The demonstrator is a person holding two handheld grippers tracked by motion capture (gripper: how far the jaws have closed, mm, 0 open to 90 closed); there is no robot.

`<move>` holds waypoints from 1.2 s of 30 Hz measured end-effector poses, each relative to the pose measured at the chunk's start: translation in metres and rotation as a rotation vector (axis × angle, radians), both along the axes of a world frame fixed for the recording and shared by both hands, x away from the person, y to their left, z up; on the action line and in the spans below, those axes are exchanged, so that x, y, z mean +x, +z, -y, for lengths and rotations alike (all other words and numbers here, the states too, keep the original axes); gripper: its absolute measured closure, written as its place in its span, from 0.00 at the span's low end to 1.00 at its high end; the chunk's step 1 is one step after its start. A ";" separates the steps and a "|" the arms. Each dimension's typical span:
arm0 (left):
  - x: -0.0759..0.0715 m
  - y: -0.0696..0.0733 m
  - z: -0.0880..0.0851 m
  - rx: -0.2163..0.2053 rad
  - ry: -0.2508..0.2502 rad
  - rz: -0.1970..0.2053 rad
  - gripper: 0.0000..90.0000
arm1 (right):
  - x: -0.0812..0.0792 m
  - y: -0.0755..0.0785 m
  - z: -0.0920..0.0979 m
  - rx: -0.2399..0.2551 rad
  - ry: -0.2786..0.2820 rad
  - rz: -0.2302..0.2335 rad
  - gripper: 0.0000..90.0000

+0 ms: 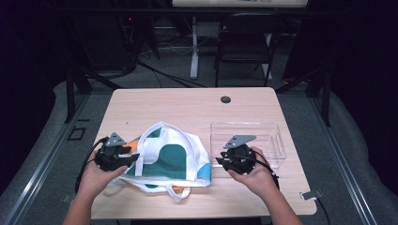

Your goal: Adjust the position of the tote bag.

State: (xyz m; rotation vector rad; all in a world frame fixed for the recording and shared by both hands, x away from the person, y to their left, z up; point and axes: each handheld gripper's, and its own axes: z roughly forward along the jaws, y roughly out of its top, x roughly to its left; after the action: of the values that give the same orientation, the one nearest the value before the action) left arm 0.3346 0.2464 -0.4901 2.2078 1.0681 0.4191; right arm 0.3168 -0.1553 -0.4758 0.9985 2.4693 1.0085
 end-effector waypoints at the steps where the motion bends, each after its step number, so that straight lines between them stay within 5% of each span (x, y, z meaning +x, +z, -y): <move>1: 0.000 -0.001 0.001 -0.017 -0.002 -0.001 0.64 | 0.000 -0.001 -0.001 -0.007 -0.005 -0.015 0.79; 6: -0.002 -0.002 0.004 -0.051 -0.006 -0.027 0.64 | 0.003 -0.006 -0.006 0.022 -0.032 -0.079 0.86; 18: -0.011 -0.002 0.002 -0.050 0.024 -0.021 0.63 | 0.006 -0.006 -0.016 0.037 -0.024 -0.042 0.83; 36: -0.010 -0.018 -0.002 -0.054 0.041 -0.090 0.63 | 0.011 -0.006 -0.020 0.055 -0.019 -0.047 0.82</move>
State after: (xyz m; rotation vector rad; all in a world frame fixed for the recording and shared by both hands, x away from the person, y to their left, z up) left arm 0.3249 0.2482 -0.5077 2.1778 1.1601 0.3070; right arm 0.3274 -0.1352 -0.4819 1.0722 2.4767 1.0649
